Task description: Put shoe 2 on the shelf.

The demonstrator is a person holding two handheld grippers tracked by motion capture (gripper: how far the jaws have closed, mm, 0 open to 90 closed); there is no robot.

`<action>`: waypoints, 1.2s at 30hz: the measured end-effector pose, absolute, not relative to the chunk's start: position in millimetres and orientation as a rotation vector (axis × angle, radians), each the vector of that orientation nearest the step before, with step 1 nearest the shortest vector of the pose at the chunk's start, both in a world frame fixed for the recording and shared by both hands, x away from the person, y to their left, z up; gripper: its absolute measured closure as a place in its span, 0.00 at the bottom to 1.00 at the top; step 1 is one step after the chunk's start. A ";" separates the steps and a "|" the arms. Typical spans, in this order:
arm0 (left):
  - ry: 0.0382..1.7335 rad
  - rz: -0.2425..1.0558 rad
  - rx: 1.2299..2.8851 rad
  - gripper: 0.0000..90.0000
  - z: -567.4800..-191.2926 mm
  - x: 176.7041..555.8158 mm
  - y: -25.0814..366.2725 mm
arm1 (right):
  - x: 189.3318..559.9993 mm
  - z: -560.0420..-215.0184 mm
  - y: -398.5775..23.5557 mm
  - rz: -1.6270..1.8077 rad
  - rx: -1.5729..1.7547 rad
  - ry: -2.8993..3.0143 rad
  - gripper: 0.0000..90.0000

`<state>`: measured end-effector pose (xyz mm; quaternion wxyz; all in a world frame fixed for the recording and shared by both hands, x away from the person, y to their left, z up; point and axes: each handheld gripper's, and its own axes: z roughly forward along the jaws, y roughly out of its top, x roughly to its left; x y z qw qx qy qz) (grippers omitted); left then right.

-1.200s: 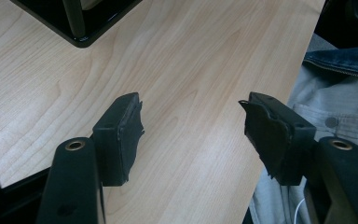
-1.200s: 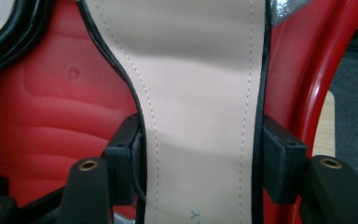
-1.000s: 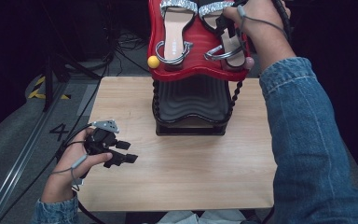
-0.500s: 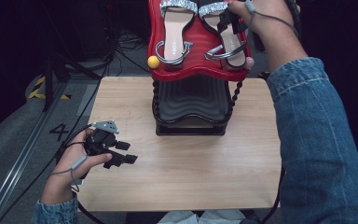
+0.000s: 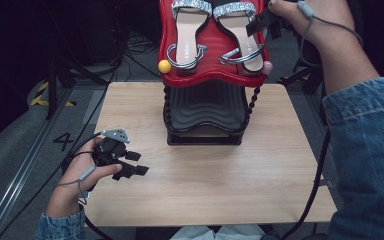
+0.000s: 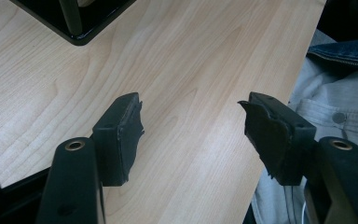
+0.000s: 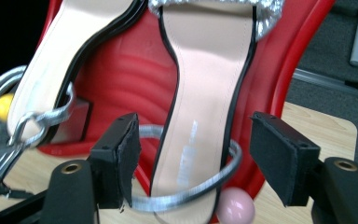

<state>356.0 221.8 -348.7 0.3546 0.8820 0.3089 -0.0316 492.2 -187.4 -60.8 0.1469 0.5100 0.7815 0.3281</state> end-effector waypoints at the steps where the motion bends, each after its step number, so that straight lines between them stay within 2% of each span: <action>1: 0.803 -0.083 2.276 0.41 -348.4 355.8 222.4 | 488.1 -60.6 -190.0 0.948 1.459 2.254 0.39; 16: 0.829 -0.080 2.260 0.41 -347.5 354.9 230.6 | 423.2 -80.8 -229.4 0.986 1.300 2.328 0.39; 26: 0.860 -0.068 2.253 0.41 -348.1 346.5 232.7 | 387.6 -128.6 -256.7 1.023 1.184 2.420 0.39; 36: 0.864 -0.061 2.264 0.41 -347.8 344.0 230.4 | 372.7 -178.9 -281.0 1.033 1.142 2.469 0.41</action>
